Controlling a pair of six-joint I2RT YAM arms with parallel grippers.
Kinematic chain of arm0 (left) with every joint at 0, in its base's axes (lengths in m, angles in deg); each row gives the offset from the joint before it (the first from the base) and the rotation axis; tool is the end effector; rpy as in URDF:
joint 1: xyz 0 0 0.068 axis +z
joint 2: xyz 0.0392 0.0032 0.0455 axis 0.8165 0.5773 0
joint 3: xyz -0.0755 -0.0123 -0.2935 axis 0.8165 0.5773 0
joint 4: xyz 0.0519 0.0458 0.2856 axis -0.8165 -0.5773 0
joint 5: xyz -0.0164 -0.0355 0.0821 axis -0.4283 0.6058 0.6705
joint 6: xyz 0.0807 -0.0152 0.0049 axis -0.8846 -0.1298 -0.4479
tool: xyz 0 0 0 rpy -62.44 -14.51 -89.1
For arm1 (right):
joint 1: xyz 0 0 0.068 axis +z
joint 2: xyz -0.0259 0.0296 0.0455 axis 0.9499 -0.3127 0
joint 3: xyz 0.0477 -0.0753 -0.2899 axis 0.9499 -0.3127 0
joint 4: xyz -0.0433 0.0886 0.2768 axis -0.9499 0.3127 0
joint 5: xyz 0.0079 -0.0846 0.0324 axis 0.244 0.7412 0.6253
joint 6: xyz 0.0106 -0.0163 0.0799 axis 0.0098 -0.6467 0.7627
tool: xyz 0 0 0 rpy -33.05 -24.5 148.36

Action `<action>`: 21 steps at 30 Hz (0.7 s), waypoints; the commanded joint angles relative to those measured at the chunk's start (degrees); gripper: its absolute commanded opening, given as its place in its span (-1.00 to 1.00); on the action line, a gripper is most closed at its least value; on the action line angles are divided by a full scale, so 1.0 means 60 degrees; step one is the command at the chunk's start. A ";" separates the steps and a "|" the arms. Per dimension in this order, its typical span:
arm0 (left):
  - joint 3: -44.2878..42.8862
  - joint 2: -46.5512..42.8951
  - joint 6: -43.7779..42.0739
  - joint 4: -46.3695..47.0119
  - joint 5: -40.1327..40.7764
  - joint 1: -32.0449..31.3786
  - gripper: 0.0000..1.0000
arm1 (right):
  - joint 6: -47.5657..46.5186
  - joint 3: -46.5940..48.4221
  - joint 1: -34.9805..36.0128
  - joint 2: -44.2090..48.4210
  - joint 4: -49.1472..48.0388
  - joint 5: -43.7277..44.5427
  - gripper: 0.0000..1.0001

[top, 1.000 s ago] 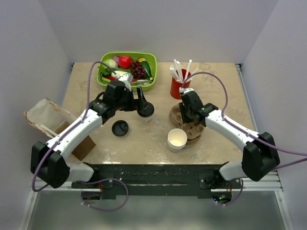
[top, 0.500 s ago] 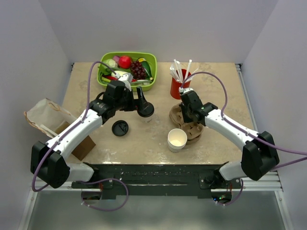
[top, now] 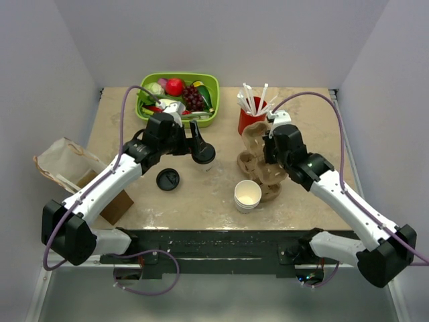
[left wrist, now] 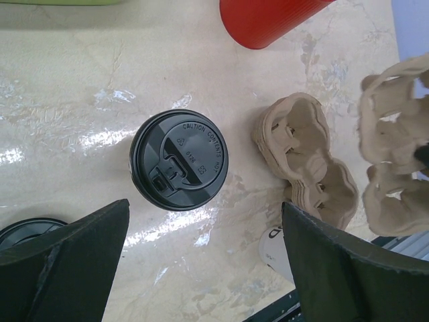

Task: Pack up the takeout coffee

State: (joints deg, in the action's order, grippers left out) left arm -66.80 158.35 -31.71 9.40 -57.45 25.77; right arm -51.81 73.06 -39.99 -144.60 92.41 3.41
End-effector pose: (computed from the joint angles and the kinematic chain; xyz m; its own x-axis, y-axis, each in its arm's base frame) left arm 0.3024 -0.1739 0.3166 -0.7078 -0.2311 -0.6675 0.1834 0.8524 -0.4896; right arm 0.2651 0.1415 0.3208 -0.5503 -0.0844 -0.8307 -0.2009 0.9790 0.0337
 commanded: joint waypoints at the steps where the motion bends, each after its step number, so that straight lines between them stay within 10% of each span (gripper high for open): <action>1: -0.0306 -0.0379 -0.0251 0.0059 0.0162 -0.0020 0.99 | -0.0133 0.0392 -0.0040 0.0496 -0.0268 0.0545 -1.00; 21: -0.1331 -0.2589 0.1111 -0.3454 0.4422 -0.0006 0.99 | -0.0031 0.1990 0.1848 -0.0481 -0.1614 -0.4272 -1.00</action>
State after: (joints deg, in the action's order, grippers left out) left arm -71.39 149.13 -28.76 -4.02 -42.15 25.79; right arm -52.48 82.35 -33.39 -142.50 86.43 -17.01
